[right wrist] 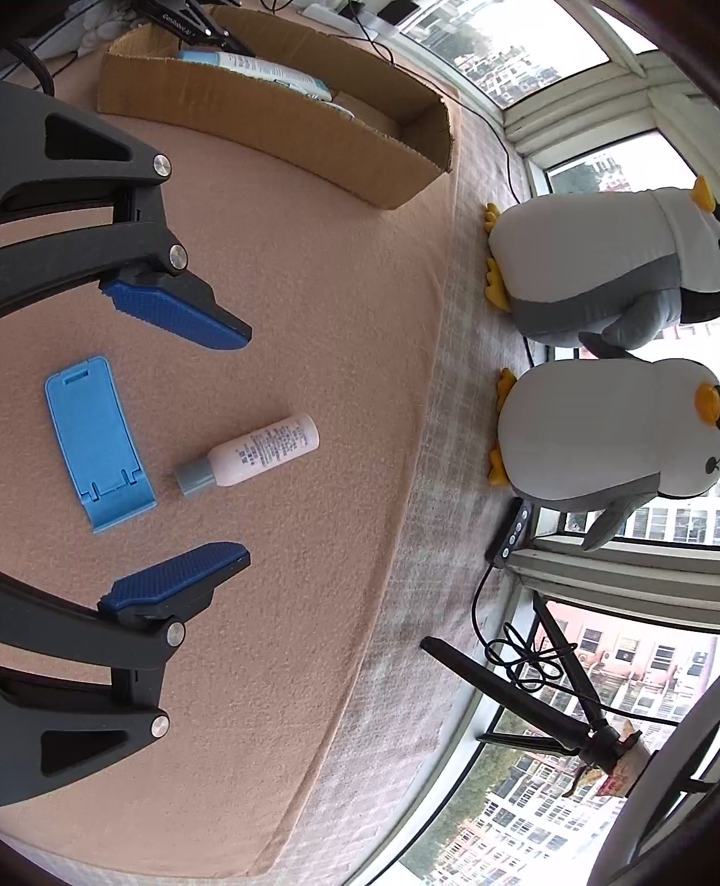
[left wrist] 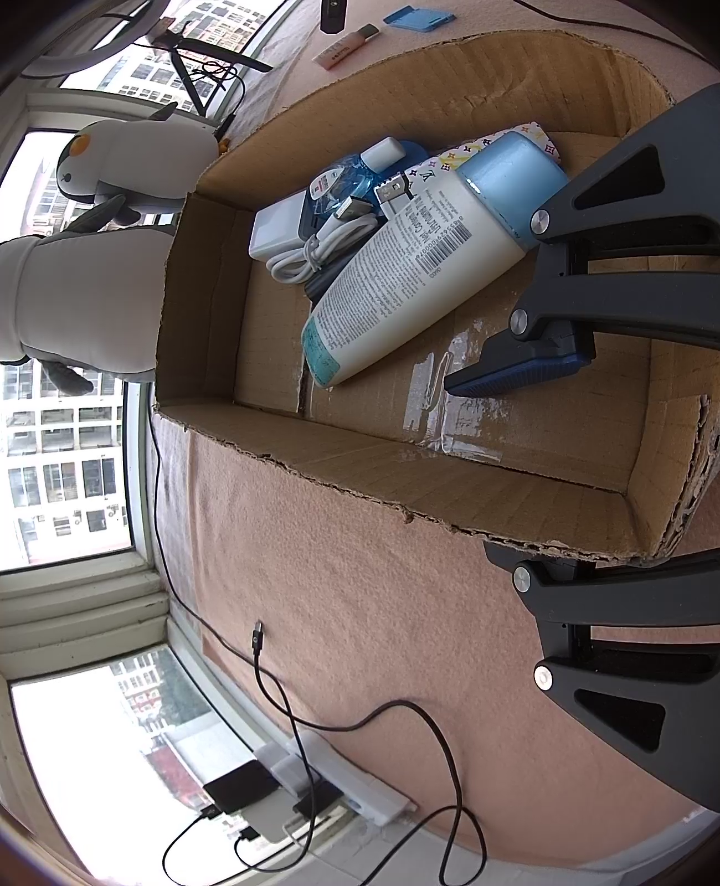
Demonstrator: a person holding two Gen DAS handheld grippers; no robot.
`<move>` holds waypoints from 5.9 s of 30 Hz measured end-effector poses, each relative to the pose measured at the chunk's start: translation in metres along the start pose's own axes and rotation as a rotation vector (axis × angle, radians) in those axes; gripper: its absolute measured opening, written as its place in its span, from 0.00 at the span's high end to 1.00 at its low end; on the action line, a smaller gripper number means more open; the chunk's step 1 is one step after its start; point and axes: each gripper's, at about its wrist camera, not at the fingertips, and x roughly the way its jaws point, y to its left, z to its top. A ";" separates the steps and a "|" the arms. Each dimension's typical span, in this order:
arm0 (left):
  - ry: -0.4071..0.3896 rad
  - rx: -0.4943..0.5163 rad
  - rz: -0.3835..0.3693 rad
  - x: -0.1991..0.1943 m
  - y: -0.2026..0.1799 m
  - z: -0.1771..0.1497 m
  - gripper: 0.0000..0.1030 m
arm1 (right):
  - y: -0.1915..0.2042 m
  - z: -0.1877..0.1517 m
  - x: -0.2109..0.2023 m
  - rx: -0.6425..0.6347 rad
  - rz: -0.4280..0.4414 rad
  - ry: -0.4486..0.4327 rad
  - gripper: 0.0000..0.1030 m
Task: Organize rigid objects
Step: 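Move the right gripper to the pink lotion tube, then close the right gripper around the pink lotion tube, then carry the pink tube with the right gripper into the box and release, then move the right gripper to the blue phone stand, then close the right gripper around the blue phone stand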
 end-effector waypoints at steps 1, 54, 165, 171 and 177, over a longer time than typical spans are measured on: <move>0.000 0.001 0.001 0.000 0.001 0.000 0.62 | 0.000 0.001 0.003 -0.003 0.001 0.004 0.34; -0.004 0.001 0.002 -0.001 -0.002 -0.001 0.63 | 0.166 -0.008 -0.081 -0.165 0.276 -0.103 0.83; -0.007 -0.005 0.001 -0.002 -0.006 0.000 0.63 | -0.033 -0.049 0.016 0.458 0.157 0.130 0.44; -0.007 -0.005 0.001 -0.002 -0.006 -0.001 0.63 | -0.016 -0.036 0.024 0.366 0.159 0.126 0.44; -0.007 -0.005 0.001 -0.002 -0.006 -0.001 0.63 | 0.010 -0.037 0.025 0.219 0.121 0.114 0.44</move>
